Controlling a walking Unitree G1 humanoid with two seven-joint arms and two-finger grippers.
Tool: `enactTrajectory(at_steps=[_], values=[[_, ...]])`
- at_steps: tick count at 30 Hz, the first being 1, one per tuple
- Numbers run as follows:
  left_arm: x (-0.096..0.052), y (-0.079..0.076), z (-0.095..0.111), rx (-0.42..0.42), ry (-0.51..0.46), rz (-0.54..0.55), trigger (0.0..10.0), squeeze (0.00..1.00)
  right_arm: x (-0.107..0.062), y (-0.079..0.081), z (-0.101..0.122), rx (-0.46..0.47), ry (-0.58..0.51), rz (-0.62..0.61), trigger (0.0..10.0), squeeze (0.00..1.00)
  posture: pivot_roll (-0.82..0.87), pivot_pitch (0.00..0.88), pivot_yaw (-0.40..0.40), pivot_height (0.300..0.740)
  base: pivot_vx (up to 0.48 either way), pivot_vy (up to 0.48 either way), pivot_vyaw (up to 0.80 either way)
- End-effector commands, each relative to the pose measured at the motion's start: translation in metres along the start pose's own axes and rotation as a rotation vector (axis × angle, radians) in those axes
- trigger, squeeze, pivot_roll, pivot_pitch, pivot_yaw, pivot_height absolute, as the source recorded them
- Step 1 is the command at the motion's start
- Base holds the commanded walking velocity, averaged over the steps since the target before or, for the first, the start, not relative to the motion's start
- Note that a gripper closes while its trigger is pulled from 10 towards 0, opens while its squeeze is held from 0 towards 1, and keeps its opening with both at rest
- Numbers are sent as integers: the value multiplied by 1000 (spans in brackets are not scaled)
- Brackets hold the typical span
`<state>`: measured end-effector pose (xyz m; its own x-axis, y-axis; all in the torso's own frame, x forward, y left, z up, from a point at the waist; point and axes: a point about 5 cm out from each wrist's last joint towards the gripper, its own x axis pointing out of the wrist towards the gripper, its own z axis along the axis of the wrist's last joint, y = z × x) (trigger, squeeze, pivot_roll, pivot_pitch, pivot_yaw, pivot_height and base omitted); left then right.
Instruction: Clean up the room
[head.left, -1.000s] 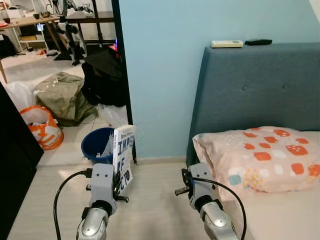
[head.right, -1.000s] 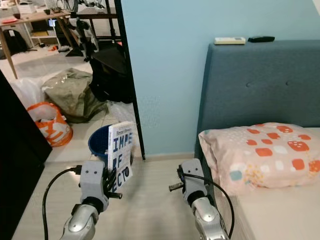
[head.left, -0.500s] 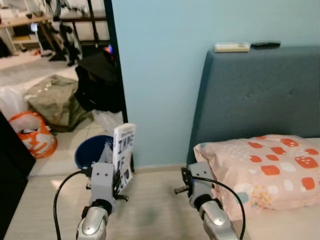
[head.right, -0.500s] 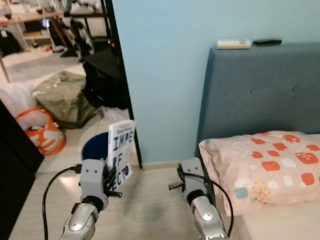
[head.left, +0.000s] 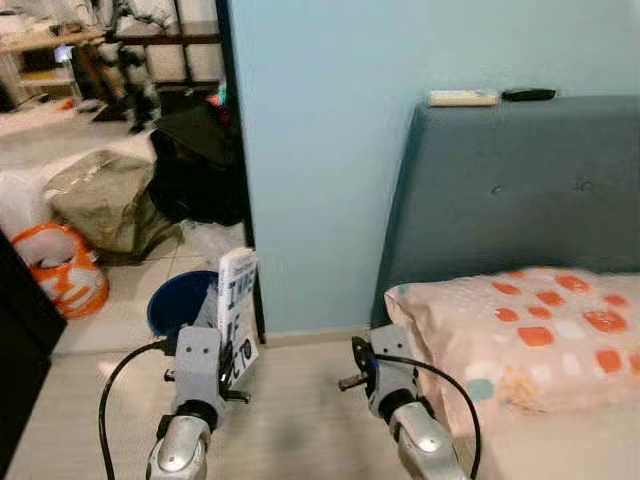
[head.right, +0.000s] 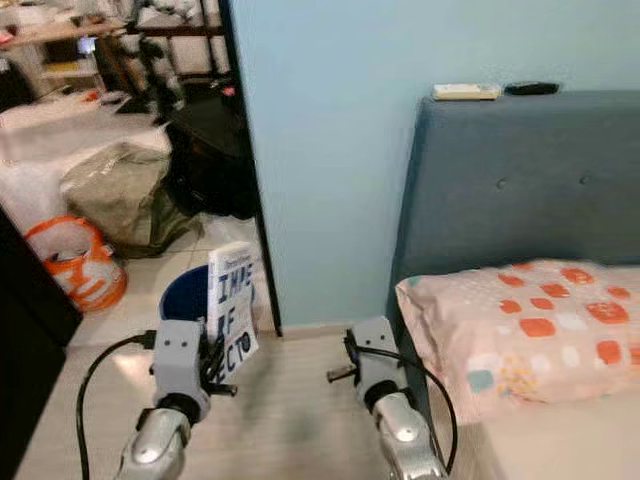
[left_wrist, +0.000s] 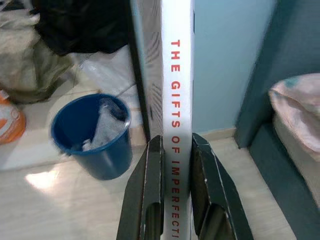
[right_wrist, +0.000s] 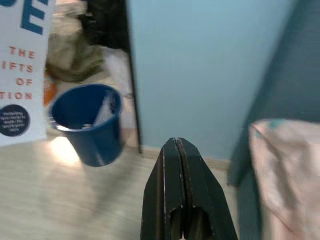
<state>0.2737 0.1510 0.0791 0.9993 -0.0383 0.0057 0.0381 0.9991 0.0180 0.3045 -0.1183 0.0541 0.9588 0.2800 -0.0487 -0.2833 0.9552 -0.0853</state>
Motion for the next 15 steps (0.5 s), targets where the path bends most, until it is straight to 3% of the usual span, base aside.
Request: enactTrajectory(at_steps=[1,15], values=[[1,-3,2,7,-22,-18,10000,0,-4,-1,-8,11,38,-7,10000,0,-25,85,22,740,0,0,-800],[1,-4,2,15,-21,-24,10000,0,-6,-5,-12,7,71,-36,10000,0,-26,82,19,740,0,0,-800]])
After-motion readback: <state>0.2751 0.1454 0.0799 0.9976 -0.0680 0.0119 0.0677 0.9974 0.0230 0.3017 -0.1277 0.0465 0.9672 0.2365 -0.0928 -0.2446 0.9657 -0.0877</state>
